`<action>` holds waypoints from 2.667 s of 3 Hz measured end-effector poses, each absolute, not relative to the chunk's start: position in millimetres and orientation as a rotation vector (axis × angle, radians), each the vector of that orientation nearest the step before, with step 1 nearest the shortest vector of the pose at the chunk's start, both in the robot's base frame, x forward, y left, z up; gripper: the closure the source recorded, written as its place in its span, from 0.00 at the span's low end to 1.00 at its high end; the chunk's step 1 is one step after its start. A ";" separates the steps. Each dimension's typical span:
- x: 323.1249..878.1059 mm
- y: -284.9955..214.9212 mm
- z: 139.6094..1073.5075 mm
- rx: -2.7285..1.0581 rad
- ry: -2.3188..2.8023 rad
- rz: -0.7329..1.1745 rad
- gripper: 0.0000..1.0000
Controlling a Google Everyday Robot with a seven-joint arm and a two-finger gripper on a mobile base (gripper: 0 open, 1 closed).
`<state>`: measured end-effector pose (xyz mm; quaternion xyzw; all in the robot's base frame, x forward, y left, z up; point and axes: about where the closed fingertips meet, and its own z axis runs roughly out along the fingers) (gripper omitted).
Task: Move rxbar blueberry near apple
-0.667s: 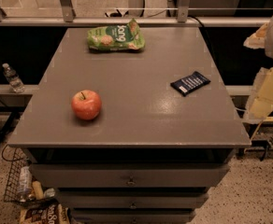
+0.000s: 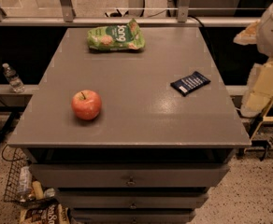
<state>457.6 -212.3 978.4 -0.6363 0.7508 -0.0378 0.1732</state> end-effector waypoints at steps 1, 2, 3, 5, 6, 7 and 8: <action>500.8 -209.5 966.8 -1.967 1.975 -0.087 0.00; 542.1 -202.8 950.8 -2.119 1.861 -0.080 0.00; 574.8 -203.4 927.9 -2.210 1.837 -0.051 0.00; 611.8 -198.4 872.3 -2.315 1.869 -0.004 0.00; 615.3 -188.1 854.8 -2.343 1.868 0.008 0.00; 614.1 -176.2 839.5 -2.360 1.864 0.036 0.00; 614.3 -166.5 828.3 -2.371 1.861 0.072 0.17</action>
Offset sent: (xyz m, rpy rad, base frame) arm 0.1312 0.0154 -0.0490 -0.0970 0.0499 0.4441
